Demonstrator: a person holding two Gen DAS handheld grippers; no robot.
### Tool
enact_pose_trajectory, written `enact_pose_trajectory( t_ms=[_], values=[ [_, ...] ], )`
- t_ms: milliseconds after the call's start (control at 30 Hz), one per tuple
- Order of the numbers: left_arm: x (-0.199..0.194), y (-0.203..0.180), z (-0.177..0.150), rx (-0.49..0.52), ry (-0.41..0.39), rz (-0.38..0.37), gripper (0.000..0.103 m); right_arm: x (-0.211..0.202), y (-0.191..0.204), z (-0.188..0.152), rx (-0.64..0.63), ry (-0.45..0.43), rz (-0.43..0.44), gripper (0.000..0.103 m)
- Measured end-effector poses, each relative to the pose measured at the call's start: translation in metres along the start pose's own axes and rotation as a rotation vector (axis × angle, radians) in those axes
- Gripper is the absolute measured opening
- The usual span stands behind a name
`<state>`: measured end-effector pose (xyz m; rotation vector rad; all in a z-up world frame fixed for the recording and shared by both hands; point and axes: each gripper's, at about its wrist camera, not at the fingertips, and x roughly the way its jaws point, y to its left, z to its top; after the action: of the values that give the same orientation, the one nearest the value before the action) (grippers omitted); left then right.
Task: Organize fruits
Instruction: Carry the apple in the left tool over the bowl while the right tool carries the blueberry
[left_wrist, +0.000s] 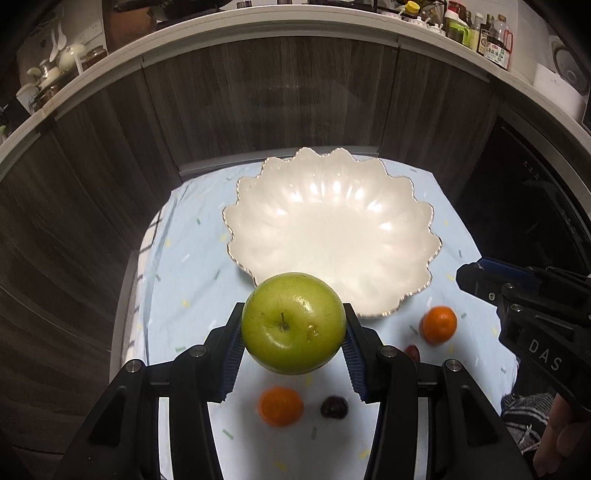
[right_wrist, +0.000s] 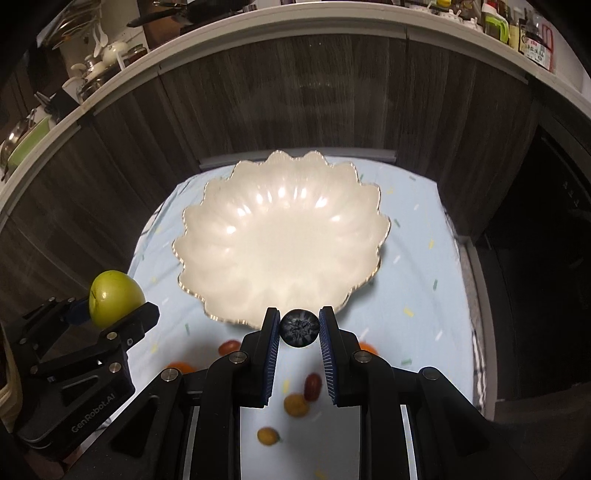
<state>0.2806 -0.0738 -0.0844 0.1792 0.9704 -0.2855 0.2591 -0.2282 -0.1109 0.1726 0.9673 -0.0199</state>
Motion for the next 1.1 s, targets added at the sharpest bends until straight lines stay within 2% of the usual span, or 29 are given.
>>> enact_pose_trajectory(
  t_ms=[533,1100],
  values=[
    [0.027,0.001,0.043,0.016,-0.036,0.037,0.048,0.021,-0.011,0.045,-0.005,-0.049,-0.050,0.023],
    [0.077,0.010,0.062,-0.010,-0.026,0.055,0.048,0.071,-0.025,0.063,0.036,-0.021,-0.078,0.023]
  ],
)
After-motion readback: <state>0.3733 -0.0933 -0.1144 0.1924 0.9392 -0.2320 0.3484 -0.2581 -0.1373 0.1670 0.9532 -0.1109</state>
